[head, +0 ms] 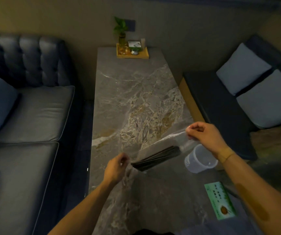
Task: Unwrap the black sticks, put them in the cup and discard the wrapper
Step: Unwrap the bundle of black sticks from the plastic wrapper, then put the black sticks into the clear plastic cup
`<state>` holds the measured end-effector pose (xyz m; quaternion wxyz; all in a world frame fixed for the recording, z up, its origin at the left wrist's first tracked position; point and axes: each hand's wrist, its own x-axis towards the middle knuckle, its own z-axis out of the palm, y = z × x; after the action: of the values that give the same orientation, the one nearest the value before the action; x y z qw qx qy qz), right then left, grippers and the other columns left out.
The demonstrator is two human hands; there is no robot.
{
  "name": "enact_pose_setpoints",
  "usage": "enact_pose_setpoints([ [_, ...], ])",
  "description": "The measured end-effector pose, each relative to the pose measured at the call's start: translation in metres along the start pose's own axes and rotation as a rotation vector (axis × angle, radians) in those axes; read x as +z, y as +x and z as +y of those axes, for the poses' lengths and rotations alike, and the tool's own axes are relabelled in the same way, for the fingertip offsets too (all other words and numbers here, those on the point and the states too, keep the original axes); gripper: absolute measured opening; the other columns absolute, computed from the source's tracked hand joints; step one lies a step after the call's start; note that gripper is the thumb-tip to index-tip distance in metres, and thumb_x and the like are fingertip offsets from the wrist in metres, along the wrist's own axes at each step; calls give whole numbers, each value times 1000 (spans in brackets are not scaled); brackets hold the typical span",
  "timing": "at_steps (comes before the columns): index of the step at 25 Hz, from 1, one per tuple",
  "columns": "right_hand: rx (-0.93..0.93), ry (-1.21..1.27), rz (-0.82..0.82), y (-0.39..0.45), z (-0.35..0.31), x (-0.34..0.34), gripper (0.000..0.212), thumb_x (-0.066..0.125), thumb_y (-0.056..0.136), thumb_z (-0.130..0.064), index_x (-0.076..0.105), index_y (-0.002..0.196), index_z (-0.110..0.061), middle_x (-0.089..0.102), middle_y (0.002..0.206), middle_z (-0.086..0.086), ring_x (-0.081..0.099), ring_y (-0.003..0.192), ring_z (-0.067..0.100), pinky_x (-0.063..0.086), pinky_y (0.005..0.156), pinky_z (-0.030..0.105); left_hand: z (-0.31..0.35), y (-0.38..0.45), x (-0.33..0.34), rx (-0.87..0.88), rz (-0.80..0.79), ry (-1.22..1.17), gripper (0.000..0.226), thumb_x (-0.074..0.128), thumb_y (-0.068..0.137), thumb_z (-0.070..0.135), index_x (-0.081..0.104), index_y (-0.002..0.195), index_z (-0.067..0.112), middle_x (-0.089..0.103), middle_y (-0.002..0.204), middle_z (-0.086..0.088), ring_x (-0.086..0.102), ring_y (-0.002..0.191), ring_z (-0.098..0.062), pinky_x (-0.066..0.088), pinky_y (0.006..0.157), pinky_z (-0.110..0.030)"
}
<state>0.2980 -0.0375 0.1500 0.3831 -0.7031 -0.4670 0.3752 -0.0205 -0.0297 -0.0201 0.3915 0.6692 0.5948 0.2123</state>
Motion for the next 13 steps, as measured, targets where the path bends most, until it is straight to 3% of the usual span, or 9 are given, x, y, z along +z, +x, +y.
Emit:
enact_pose_setpoints([
  [2,71,99,-12,-3,10,-17,20,65,87,-4,64,100,11,67,82,19,64,66,17,57,63,18,7,5,-10,50,91,-37,28,67,87,17,55,76,40,66,78,15,62,74,1,45,63,-15],
  [5,191,216,-59,-11,31,-43,21,65,88,-8,65,102,7,66,88,19,65,72,19,59,67,24,30,9,-21,96,176,-184,32,70,86,11,62,76,41,68,76,14,62,73,4,46,65,-9],
  [10,244,420,-99,-24,60,-80,7,64,88,-10,70,91,-9,74,92,10,69,73,15,60,64,27,80,1,-34,110,234,-416,24,72,84,6,69,81,31,70,80,2,66,76,-11,54,73,-24],
  [13,254,474,-110,-28,68,-94,12,64,88,-16,69,94,-8,76,87,6,69,69,13,58,62,26,109,-5,-40,134,268,-420,13,73,83,8,68,84,20,70,80,0,65,75,-11,54,70,-18],
])
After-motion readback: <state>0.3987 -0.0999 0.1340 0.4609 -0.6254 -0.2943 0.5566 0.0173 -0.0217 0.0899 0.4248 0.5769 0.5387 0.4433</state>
